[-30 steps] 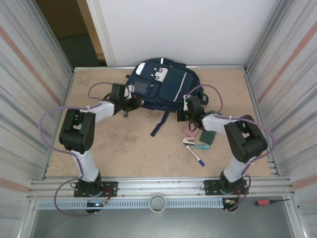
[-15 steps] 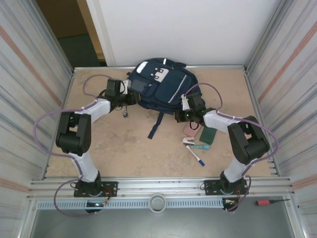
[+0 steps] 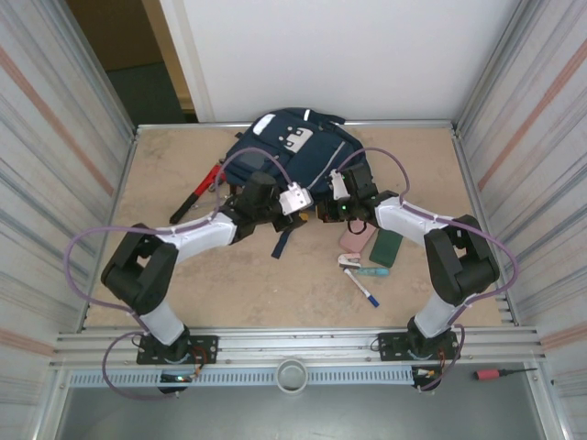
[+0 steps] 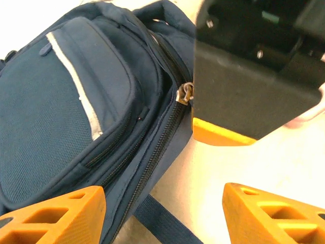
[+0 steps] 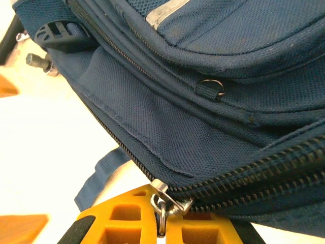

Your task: Pack the student bag

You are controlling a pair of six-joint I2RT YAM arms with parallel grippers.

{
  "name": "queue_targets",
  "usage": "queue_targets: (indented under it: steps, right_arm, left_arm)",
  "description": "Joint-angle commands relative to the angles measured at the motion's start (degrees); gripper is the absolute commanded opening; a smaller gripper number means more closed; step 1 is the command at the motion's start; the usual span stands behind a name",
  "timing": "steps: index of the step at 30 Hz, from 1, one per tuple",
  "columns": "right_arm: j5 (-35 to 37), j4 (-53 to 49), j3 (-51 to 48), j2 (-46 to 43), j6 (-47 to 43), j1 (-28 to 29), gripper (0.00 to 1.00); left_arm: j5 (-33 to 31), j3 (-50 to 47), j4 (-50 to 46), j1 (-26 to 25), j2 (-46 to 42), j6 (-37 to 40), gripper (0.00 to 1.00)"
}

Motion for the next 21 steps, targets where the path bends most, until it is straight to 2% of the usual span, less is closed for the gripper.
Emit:
queue_targets:
  steps: [1,5,8,11,15,21]
  right_arm:
    - [-4.8,-0.5,2.2,-2.7,1.4,0.4,0.0]
    - [-5.7,-0.5,1.7,-3.1,1.5,0.3,0.0]
    - [-6.3,-0.2,1.4,-3.5,1.7,0.2,0.0]
    - [-6.8,-0.2,1.1,-4.2,1.6,-0.4,0.0]
    - [-4.4,-3.9,0.8,-5.9,0.7,-3.2,0.0]
    - [6.1,-11.4,0.9,-7.5,0.3,-8.3,0.0]
  left_arm:
    - [-2.2,2.8,1.6,0.0,2.8,9.7,0.62]
    - [-2.5,5.2,1.3,-0.1,5.8,10.8,0.58]
    - [-2.7,5.8,2.1,-0.1,7.5,11.4,0.49]
    - [-4.3,5.5,4.2,0.1,8.6,11.5,0.33]
    - [-3.6,2.9,7.5,1.9,6.7,9.8,0.02]
    - [2.3,-2.7,12.8,6.4,2.3,6.4,0.0]
